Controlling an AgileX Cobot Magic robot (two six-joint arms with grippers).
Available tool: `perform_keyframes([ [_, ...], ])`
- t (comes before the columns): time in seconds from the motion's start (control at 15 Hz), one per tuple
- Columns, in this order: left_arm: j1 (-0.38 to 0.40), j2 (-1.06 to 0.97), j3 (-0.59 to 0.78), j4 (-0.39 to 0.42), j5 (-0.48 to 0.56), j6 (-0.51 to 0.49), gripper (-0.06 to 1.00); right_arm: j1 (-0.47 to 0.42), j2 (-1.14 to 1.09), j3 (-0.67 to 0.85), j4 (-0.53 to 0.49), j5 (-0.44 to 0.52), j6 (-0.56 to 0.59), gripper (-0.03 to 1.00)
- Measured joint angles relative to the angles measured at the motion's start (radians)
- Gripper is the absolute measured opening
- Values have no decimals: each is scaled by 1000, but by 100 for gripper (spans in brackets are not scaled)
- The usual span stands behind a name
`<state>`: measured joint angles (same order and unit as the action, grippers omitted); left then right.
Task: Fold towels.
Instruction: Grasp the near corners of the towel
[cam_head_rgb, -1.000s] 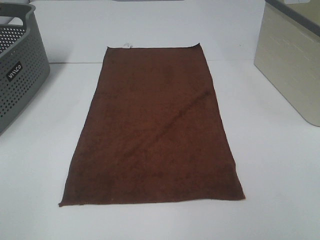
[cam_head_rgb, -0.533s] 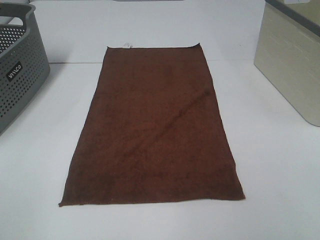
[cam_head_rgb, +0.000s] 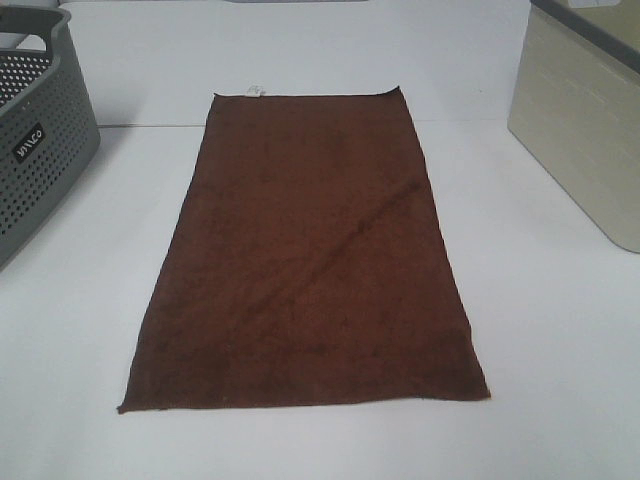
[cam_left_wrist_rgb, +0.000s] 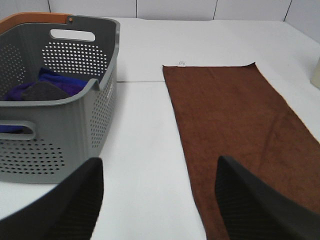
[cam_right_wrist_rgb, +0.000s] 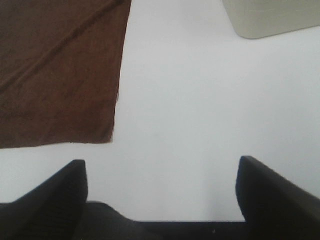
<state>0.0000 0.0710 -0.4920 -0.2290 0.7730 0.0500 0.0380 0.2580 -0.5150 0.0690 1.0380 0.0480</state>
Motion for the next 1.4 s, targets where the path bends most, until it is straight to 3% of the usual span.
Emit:
perform_keyframes([
  [0.13,0,105,46,-84,-96,-4,62,0,131,-14,26,-29,11,77],
  [0.2,0,252,69,-197,-127,-3,62,0,256,-34,77,-55,11,77],
  [0.33,0,374,69,-278,-135,25,62,0,401,-51,123,-95,11,77],
  [0.47,0,610,70,-402,-141,134,62,0,538,-69,157,-140,0,77],
  [0.73,0,958,70,-574,-192,311,62,0,791,-79,251,-221,-109,77],
  [1.07,0,1367,68,-962,-248,722,62,0,1079,-81,493,-365,-344,77],
  [1.27,0,1547,67,-1235,-251,992,62,0,1235,-81,671,-424,-513,77],
  [1.4,0,1643,68,-1373,-226,1168,62,0,1331,-82,761,-449,-613,77],
])
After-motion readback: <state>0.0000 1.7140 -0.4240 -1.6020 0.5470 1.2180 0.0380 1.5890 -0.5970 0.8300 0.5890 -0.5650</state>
